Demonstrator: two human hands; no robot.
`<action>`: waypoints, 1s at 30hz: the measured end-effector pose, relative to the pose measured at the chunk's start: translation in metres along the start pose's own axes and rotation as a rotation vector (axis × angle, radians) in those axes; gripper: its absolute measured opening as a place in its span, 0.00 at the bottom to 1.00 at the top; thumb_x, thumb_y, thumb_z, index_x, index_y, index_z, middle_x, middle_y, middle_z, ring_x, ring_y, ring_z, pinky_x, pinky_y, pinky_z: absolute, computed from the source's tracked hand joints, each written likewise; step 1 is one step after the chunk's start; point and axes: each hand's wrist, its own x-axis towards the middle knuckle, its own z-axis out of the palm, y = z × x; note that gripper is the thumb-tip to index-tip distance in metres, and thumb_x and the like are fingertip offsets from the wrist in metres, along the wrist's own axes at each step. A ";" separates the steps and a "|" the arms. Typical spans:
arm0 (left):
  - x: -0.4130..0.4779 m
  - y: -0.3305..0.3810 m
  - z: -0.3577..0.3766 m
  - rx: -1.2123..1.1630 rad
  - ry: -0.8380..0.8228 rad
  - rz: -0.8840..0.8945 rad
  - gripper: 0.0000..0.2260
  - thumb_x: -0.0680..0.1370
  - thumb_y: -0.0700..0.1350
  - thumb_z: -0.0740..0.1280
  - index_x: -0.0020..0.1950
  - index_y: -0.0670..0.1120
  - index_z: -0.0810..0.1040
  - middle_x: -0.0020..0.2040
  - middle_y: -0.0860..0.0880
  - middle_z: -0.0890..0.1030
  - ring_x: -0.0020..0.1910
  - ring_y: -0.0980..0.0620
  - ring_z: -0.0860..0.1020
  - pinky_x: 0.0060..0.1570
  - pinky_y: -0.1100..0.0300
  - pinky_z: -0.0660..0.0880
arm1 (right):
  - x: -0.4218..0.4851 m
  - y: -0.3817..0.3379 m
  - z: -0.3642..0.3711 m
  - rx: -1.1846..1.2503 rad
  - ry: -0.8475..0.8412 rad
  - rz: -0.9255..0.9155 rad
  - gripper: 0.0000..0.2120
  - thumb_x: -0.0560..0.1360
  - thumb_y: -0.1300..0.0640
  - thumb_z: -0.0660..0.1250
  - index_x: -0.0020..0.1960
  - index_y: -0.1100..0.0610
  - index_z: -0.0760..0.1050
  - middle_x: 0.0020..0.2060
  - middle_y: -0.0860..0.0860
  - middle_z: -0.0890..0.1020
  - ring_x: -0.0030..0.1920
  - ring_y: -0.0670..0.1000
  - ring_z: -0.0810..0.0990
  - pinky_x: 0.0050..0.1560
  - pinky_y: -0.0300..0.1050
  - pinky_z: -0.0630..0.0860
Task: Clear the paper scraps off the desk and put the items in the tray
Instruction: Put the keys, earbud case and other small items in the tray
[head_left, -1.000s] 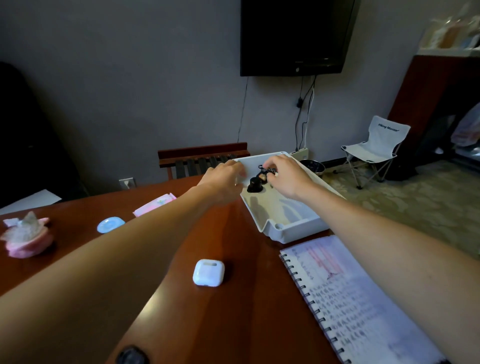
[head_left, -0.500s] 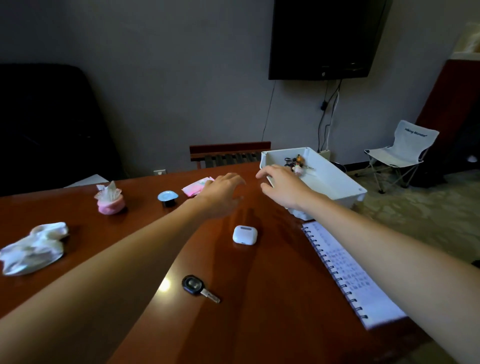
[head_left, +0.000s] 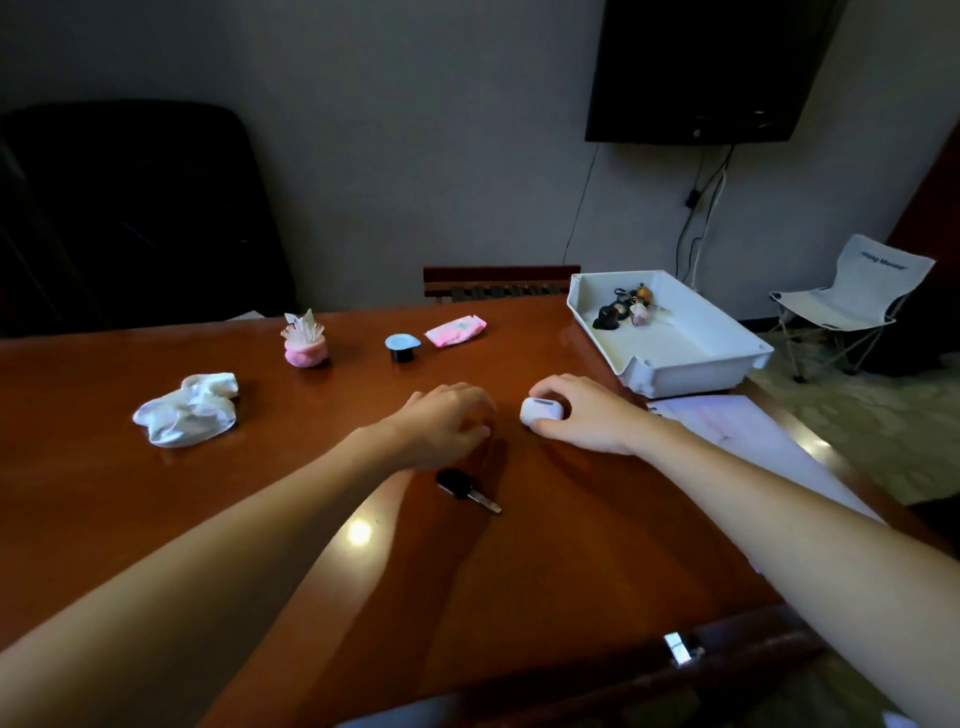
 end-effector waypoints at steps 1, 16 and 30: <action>-0.006 -0.001 0.000 -0.003 -0.008 0.000 0.12 0.80 0.50 0.63 0.64 0.55 0.73 0.65 0.54 0.74 0.64 0.52 0.70 0.66 0.47 0.67 | -0.002 -0.003 0.002 -0.007 -0.002 -0.005 0.22 0.72 0.43 0.68 0.64 0.44 0.71 0.60 0.44 0.74 0.62 0.47 0.70 0.62 0.50 0.71; -0.038 -0.009 0.007 0.013 -0.159 0.002 0.07 0.77 0.50 0.69 0.54 0.57 0.77 0.69 0.56 0.70 0.65 0.53 0.68 0.68 0.43 0.67 | -0.004 -0.011 0.009 -0.068 -0.005 -0.044 0.20 0.73 0.47 0.70 0.63 0.43 0.71 0.63 0.46 0.75 0.62 0.49 0.72 0.60 0.47 0.74; 0.023 0.010 -0.014 0.138 0.038 0.059 0.10 0.79 0.51 0.67 0.58 0.49 0.79 0.54 0.51 0.77 0.49 0.52 0.77 0.51 0.52 0.79 | -0.009 0.009 -0.037 -0.108 0.100 -0.047 0.20 0.73 0.47 0.69 0.64 0.45 0.72 0.62 0.44 0.76 0.60 0.48 0.75 0.59 0.52 0.76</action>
